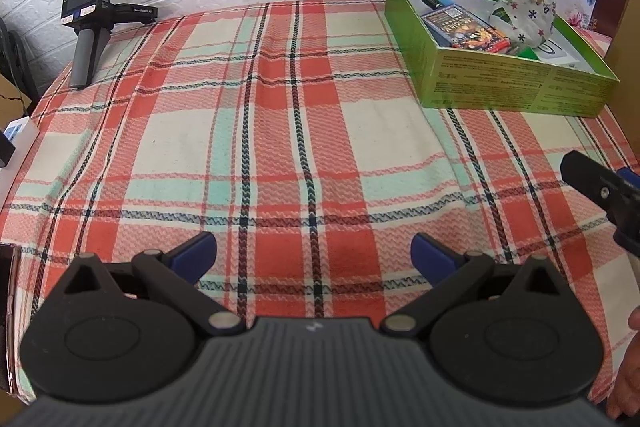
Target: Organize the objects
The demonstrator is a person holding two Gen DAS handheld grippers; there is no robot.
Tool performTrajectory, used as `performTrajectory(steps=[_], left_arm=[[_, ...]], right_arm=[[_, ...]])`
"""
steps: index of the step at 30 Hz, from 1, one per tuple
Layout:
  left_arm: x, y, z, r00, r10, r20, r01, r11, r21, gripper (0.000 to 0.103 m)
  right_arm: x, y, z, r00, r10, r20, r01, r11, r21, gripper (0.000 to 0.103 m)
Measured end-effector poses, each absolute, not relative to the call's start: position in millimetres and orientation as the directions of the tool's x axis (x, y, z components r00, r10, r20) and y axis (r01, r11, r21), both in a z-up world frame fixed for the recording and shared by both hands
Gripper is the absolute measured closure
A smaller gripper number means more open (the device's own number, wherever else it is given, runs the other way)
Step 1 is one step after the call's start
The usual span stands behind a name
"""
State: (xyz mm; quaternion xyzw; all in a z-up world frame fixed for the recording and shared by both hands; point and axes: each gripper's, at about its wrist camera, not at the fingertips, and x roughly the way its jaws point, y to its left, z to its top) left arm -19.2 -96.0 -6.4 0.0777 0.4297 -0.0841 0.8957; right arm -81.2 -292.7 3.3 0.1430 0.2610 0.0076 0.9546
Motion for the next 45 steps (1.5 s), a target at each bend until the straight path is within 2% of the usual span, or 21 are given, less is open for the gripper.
performTrajectory(steps=[45], left_arm=[[-24,-108,-9,0.593,-0.105,-0.798,0.242,0.969,0.052,0.0]], right_arm=[[-83,-298,1,0.859,0.093,-0.504,0.059,0.959,0.278,0.0]])
